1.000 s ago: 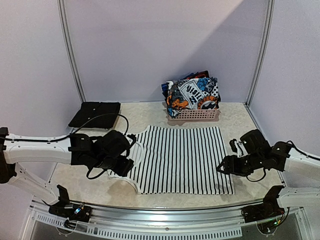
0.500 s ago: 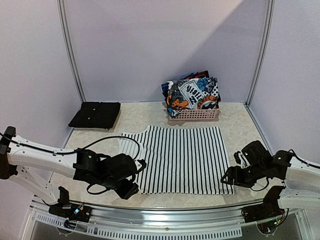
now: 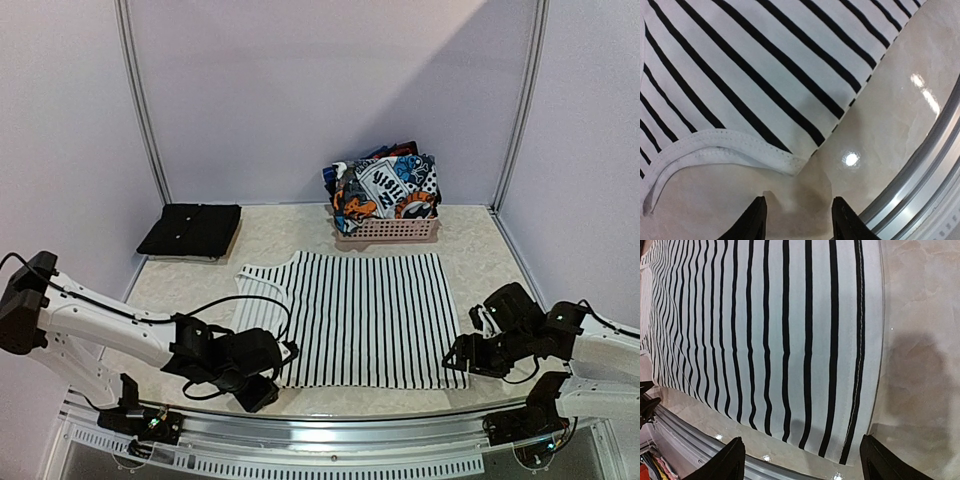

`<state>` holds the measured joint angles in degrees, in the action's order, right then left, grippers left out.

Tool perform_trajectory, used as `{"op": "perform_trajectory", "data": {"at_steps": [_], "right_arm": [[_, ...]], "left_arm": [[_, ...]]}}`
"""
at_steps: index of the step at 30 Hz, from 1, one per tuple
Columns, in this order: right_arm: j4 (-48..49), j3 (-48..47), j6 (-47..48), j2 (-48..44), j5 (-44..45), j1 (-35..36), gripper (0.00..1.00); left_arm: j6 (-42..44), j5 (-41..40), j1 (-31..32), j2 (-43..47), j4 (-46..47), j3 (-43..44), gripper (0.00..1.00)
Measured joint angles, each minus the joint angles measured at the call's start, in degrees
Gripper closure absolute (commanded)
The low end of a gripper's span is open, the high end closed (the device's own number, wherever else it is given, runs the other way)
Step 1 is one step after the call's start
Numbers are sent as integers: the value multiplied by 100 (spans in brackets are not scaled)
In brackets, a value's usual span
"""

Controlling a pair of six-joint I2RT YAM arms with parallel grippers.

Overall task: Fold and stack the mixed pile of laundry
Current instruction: Pick up the flattened tank top from the center of the board.

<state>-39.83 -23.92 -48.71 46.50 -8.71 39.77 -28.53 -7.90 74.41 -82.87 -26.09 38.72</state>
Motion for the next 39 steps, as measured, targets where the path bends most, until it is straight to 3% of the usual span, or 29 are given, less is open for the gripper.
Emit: {"op": "perform_trajectory", "data": {"at_steps": [18, 35, 39], "right_arm": [[48, 118, -57, 118, -46, 0, 20], [107, 221, -103, 205, -170, 2, 20], [144, 221, -103, 205, -249, 4, 20]], "left_arm": [[190, -48, 7, -328, 374, 103, 69], [361, -284, 11, -507, 592, 142, 100], [352, -304, 11, -527, 612, 153, 100]]}}
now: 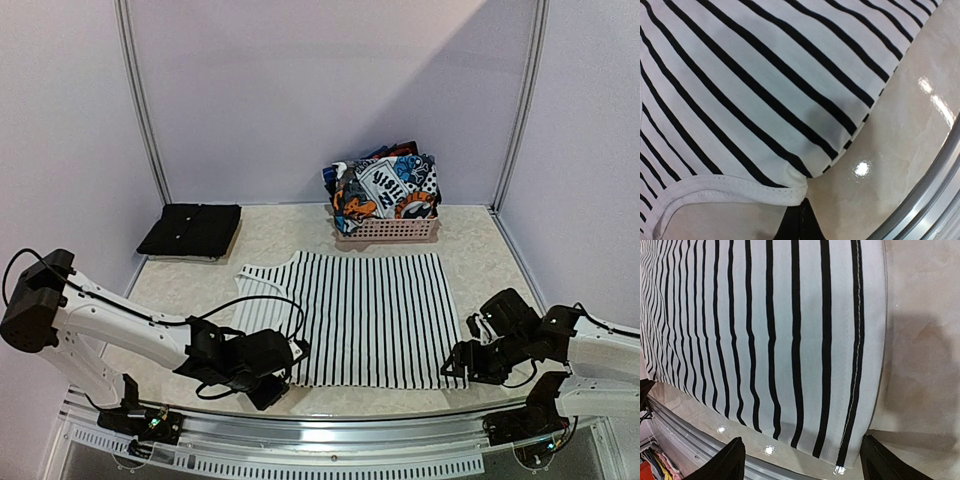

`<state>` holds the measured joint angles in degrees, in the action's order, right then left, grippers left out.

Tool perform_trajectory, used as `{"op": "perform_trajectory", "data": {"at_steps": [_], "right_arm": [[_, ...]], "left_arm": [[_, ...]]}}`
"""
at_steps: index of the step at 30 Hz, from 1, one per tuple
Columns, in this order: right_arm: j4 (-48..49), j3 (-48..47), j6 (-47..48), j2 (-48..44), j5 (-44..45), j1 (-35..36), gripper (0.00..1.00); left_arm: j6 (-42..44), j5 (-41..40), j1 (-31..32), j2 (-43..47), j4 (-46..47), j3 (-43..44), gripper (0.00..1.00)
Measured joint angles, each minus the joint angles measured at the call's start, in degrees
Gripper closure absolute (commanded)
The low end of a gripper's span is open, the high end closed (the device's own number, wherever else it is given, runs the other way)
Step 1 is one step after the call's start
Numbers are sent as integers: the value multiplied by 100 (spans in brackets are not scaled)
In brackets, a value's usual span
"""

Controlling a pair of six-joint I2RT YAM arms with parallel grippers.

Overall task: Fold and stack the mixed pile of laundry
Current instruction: Pick up the flattened tank top from the center of the board.

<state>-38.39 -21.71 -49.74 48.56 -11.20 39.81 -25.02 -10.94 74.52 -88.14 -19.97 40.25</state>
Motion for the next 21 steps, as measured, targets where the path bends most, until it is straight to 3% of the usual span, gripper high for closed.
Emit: {"op": "perform_trajectory", "data": {"at_steps": [10, 21], "right_arm": [[-197, 0, 4, -13, -129, 0, 22], [-754, 0, -83, -221, 13, 7, 35]], "left_arm": [[-2, -2, 2, -9, 0, 11, 100], [-2, -4, 2, -39, 35, 26, 100]]}}
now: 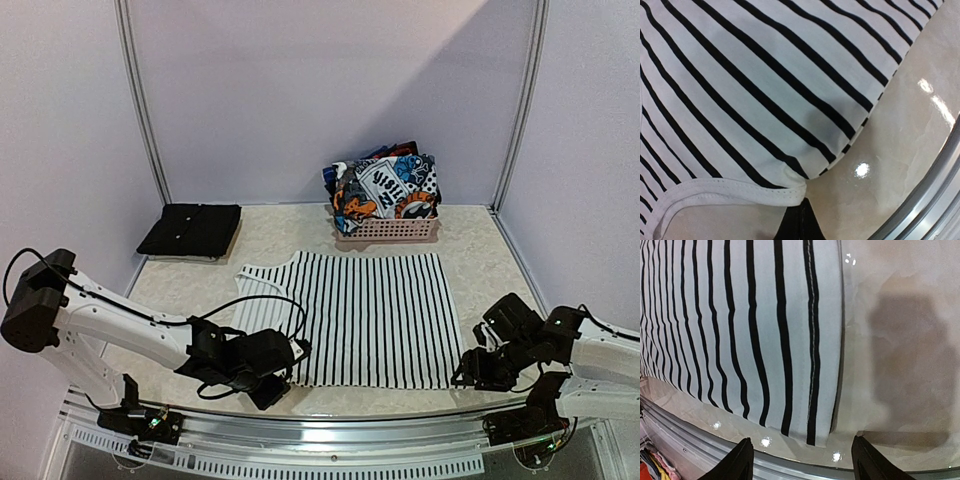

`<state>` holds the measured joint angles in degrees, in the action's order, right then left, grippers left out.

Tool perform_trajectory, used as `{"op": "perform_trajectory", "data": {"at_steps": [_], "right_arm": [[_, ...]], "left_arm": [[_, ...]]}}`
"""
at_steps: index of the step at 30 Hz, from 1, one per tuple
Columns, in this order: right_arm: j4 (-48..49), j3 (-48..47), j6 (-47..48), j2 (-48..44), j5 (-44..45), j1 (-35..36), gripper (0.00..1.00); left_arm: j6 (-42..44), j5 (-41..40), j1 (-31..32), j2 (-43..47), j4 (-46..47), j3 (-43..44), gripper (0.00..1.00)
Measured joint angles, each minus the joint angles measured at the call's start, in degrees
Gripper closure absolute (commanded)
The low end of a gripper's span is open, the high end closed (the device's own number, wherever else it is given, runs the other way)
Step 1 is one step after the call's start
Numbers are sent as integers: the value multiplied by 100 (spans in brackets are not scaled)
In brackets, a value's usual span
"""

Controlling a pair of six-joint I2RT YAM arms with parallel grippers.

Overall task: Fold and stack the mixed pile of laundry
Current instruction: Pick up the flattened tank top from the center of the board.

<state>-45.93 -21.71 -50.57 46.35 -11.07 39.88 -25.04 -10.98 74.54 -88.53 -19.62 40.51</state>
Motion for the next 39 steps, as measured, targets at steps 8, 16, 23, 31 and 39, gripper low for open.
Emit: {"op": "perform_trajectory", "data": {"at_steps": [8, 16, 23, 31, 39], "right_arm": [[160, 136, -61, 55, -170, 22, 47], [354, 170, -66, 179, -190, 24, 64], [396, 188, -44, 240, -188, 26, 76], [413, 201, -39, 223, -149, 24, 86], [483, 229, -37, 214, -146, 24, 95]], "left_arm": [[0, 0, 0, -2, 7, 0, 100], [-2, 0, 0, -9, 24, 2, 100], [-2, -4, 0, -11, 28, 2, 100], [-2, -2, 0, -11, 28, 2, 100], [-2, -2, 0, -11, 28, 4, 100]]}}
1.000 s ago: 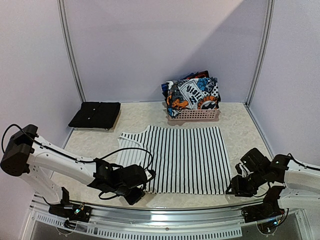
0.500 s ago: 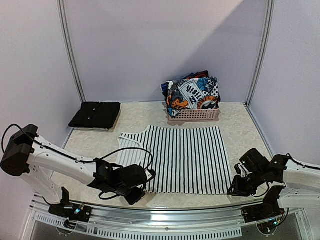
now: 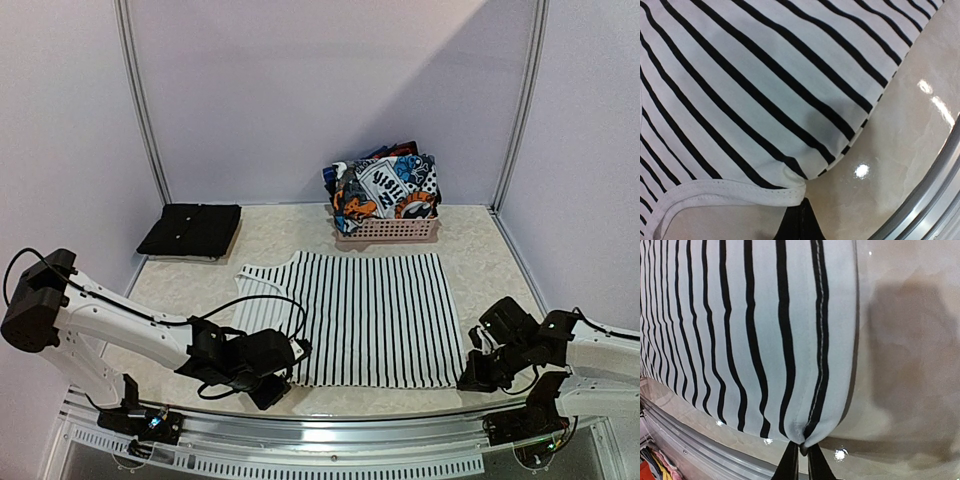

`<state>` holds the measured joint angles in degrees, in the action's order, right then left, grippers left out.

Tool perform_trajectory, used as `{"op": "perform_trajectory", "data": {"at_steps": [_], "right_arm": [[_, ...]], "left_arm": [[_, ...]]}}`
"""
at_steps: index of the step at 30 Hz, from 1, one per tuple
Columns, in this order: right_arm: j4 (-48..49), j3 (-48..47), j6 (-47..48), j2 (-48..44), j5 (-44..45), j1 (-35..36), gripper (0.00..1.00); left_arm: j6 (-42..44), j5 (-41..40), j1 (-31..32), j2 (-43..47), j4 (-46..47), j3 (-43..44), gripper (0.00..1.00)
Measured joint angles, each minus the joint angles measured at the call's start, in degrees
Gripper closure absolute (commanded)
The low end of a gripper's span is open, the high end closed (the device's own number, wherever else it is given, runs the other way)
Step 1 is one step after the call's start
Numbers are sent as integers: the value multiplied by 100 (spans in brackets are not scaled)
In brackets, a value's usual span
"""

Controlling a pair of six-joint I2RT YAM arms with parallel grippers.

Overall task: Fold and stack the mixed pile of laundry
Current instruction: Pick up the flattened tank top from the center of the board.

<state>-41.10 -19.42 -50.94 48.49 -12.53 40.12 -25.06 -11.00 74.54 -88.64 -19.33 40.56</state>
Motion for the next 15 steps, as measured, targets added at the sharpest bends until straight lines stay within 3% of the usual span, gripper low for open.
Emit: {"op": "perform_trajectory", "data": {"at_steps": [3, 15], "right_arm": [[24, 2, 2, 0, 4, 2, 100], [28, 2, -2, -11, 11, 0, 100]], "left_arm": [[0, -2, 0, -4, 0, 2, 100], [0, -7, 0, -52, 0, 48, 100]]}}
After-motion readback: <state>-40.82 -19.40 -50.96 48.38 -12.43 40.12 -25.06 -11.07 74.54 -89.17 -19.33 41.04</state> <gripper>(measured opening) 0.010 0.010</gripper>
